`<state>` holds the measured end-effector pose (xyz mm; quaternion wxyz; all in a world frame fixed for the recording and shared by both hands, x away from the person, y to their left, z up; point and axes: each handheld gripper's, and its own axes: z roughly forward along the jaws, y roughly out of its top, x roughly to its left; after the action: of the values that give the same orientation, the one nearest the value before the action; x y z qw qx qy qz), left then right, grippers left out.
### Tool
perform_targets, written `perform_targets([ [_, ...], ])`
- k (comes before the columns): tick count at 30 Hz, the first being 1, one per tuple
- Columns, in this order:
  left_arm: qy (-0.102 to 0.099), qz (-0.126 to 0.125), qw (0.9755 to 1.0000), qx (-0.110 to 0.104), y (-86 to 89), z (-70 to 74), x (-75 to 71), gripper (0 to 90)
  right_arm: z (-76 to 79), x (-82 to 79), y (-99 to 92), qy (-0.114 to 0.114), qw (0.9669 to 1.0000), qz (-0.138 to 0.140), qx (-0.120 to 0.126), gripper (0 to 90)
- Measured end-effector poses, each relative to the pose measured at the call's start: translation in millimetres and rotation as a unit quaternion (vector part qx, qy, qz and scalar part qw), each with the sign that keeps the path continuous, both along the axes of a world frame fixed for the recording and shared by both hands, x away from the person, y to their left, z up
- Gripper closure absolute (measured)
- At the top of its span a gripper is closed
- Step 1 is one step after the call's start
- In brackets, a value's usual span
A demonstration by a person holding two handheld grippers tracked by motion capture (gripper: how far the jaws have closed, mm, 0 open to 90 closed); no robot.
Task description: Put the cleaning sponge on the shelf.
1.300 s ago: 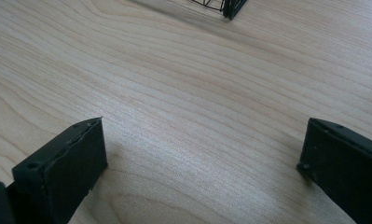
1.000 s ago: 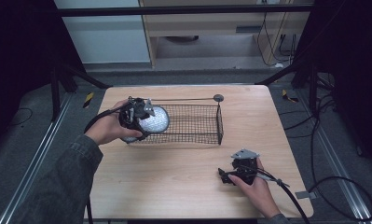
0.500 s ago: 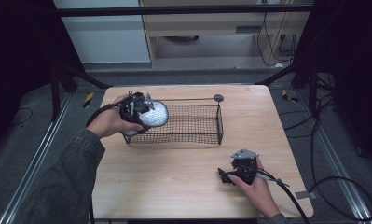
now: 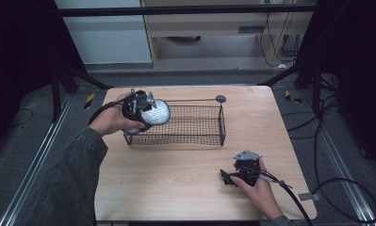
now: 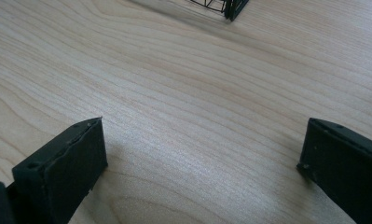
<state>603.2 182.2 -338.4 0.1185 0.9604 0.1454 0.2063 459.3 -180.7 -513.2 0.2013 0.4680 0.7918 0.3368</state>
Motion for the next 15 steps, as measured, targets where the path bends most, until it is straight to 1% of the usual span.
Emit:
perform_targets([
  [8, 0.0, -0.002, 1.0, -0.004, -1.7, -5.2, 9.9, 15.5, 0.0, 0.0, 0.1, 0.001, 1.0, 0.0, 0.0, 0.6],
  [11, 0.002, -0.004, 1.0, -0.002, -2.4, -8.3, 12.5, 15.6, 0.0, 0.0, 0.2, 0.001, 1.0, 0.0, 0.0, 0.6],
  [15, 0.003, -0.008, 1.0, -0.006, -4.3, -10.1, 15.3, 15.7, 0.0, 0.0, 0.1, 0.0, 1.0, 0.0, 0.0, 0.6],
])
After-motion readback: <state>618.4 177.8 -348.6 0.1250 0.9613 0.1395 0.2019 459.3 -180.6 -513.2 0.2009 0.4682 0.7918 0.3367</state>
